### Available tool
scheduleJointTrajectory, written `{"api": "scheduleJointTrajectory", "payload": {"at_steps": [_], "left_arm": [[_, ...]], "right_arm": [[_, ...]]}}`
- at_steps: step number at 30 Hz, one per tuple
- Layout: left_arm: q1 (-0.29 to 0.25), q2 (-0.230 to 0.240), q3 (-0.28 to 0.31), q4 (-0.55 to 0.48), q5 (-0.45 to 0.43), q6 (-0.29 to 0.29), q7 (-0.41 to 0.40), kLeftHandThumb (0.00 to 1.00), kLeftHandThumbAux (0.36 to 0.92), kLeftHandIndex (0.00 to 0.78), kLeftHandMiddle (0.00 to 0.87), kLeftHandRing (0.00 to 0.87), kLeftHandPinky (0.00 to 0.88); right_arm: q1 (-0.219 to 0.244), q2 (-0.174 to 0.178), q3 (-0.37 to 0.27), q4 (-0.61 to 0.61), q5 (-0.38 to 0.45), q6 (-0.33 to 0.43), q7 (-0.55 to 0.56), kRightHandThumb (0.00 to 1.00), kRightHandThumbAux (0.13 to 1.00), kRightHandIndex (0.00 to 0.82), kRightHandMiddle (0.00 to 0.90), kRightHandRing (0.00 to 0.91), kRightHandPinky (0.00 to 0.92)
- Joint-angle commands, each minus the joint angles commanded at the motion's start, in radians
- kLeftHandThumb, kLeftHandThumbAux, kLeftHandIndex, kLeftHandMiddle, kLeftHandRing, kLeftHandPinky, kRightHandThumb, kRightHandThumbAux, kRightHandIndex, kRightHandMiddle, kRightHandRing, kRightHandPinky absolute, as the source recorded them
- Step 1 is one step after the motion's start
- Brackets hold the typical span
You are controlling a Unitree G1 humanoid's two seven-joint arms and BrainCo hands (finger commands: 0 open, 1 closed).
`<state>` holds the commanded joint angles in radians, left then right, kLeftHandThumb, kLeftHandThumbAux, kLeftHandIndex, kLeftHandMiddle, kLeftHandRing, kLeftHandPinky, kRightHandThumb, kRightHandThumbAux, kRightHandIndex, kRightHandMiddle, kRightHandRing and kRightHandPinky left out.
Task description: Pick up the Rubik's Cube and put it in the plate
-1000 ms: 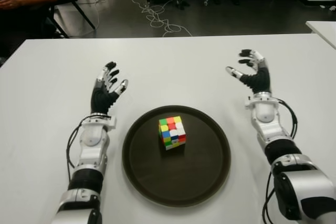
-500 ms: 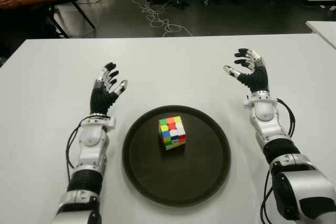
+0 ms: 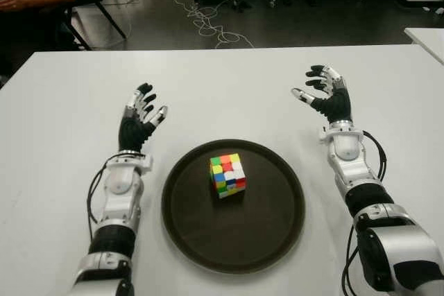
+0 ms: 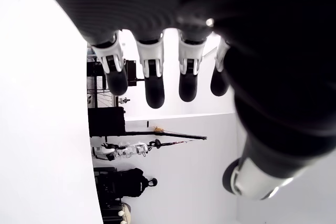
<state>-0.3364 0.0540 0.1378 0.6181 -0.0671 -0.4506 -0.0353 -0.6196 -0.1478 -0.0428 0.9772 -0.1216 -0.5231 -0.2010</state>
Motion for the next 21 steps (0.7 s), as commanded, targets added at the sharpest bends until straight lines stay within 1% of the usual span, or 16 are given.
{"api": "scheduleJointTrajectory", "payload": {"at_steps": [5, 8, 12, 21], "left_arm": [[-0.001, 0.001, -0.001, -0.001, 0.002, 0.008, 0.002, 0.086, 0.753, 0.087, 0.128, 0.106, 0.093], [-0.001, 0.001, -0.001, 0.0, 0.002, 0.008, 0.002, 0.088, 0.75, 0.088, 0.127, 0.109, 0.099], [-0.001, 0.003, -0.002, 0.001, 0.004, 0.006, 0.0, 0.092, 0.744, 0.092, 0.129, 0.111, 0.101], [-0.002, 0.007, -0.001, 0.001, 0.0, 0.004, -0.012, 0.103, 0.757, 0.103, 0.151, 0.136, 0.133]], "right_arm": [[0.0, 0.001, -0.001, -0.001, 0.003, 0.002, 0.003, 0.123, 0.821, 0.295, 0.356, 0.326, 0.243], [0.0, 0.001, -0.002, -0.002, 0.004, 0.004, 0.004, 0.119, 0.824, 0.293, 0.355, 0.323, 0.231], [0.0, 0.002, -0.004, -0.002, 0.007, 0.002, 0.01, 0.121, 0.834, 0.293, 0.356, 0.329, 0.264], [-0.001, 0.007, -0.005, -0.006, 0.009, -0.003, 0.008, 0.125, 0.846, 0.296, 0.367, 0.357, 0.32]]}}
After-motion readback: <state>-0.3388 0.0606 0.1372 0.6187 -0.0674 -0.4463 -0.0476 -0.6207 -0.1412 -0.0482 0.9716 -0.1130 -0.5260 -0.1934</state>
